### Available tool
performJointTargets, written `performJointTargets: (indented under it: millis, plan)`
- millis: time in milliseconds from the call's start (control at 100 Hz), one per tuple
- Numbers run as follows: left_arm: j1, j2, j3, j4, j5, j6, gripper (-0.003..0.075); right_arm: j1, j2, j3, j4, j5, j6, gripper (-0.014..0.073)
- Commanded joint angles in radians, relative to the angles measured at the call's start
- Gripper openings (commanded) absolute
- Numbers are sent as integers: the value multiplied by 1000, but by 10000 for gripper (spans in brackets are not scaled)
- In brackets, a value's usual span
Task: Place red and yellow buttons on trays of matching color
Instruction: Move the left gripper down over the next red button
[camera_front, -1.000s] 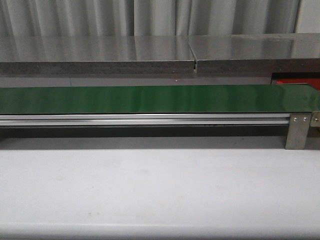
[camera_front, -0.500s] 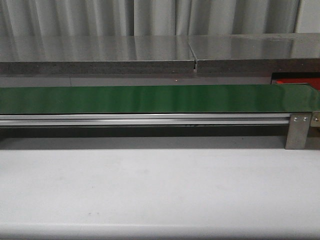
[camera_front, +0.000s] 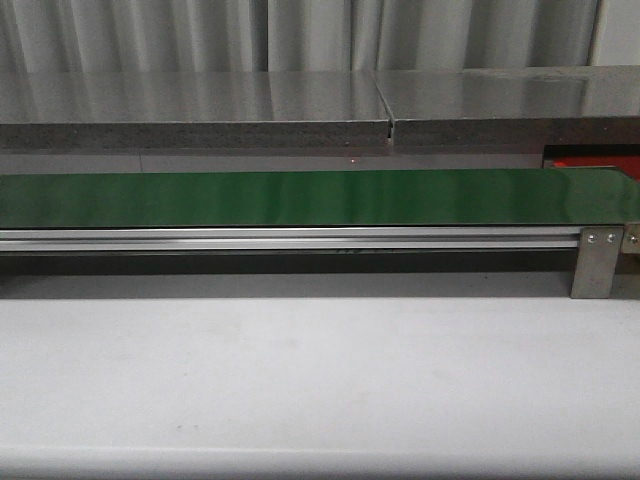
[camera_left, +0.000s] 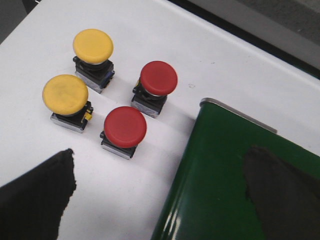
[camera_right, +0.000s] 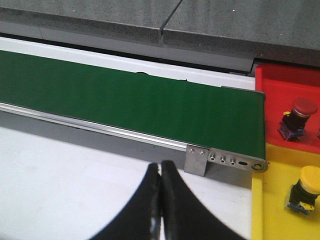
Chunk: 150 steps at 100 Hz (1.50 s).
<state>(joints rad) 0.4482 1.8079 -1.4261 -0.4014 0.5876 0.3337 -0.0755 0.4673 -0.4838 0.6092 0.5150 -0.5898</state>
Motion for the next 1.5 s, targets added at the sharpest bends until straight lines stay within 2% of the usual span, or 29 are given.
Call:
performJointTargets:
  millis: [0,390,900,1400,1490]
  plan:
    - [9,-5,-57,-13,-42,-8,640,-1,2,-26,24,-60,-9,-118]
    - [12,161,-143,12,-52,-8,639,-1,2,-26,24,-60,-9,-118]
    - [12,267,-194,24,-95,-8,639,-1,2,-26,24,-60,-9,-118]
    - [12,283,-231,24,-91,-8,638,-1,2,-26,24,-60,-9,-118]
    - [12,283,-231,24,-76,-8,619,-1,2,-26,24,-60,-9,-118]
